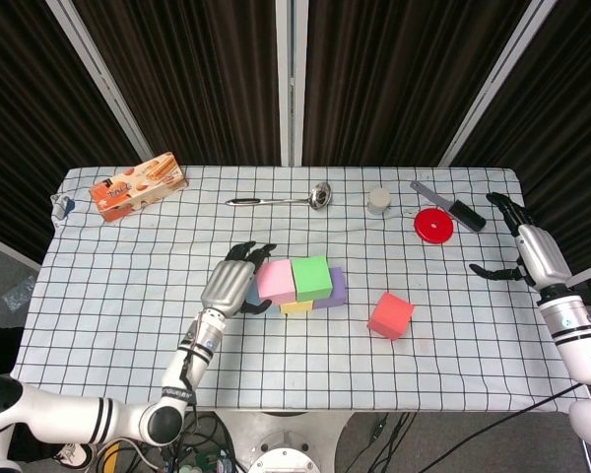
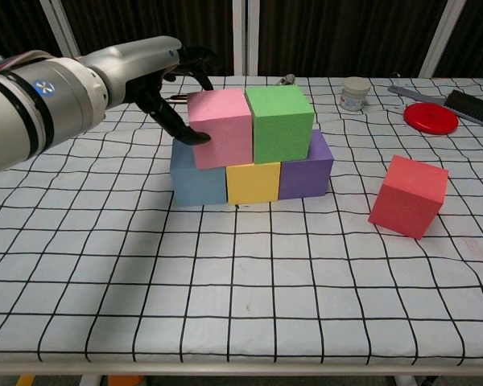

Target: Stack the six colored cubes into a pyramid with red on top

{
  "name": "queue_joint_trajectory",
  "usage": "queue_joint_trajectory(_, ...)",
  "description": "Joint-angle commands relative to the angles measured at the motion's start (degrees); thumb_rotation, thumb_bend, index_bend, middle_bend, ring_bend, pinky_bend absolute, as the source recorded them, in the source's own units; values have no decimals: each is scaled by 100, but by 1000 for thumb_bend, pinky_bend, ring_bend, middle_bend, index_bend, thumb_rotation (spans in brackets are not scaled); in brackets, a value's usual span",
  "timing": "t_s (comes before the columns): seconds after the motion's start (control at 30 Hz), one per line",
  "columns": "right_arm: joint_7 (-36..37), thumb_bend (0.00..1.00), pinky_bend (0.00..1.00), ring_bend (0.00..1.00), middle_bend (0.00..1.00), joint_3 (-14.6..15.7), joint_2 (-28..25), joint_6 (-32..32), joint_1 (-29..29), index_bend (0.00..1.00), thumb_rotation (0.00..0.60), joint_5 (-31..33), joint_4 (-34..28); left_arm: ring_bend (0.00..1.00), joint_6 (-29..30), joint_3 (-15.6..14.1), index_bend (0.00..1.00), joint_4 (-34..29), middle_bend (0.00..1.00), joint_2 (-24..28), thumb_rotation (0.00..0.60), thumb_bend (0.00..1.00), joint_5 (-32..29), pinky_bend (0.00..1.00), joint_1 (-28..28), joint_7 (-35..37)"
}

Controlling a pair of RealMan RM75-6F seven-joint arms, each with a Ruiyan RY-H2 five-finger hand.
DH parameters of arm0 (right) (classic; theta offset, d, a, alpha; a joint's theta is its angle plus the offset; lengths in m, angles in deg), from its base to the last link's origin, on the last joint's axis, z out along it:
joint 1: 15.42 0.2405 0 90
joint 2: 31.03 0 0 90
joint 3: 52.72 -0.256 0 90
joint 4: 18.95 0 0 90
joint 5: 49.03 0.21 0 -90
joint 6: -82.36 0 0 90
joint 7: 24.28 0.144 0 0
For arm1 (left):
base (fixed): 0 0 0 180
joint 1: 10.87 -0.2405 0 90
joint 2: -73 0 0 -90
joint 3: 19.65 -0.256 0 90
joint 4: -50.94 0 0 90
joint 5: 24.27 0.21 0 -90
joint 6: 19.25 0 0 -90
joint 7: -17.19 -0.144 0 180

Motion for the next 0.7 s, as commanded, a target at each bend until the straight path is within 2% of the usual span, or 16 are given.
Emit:
queue_joint_trajectory(0.03,5,89,0,0,0,2,6,-10,0,0,600,4,14,45,38,-10,90,44,281,-32,600,193,78,74,-8,26)
queue_joint_trajectory(0.27,3,89,0,0,0,-3,17,-43,2,0,600,35,37,45,-17,-16,90,63,329,4,600,193,147,71,-9,64)
queue_joint_trajectory(0.7,-72,89,0,0,0,-14,45,-87,15,0,600,79,8,45,-179,-111,102,187,349,109,600,194,446,69,-64,266)
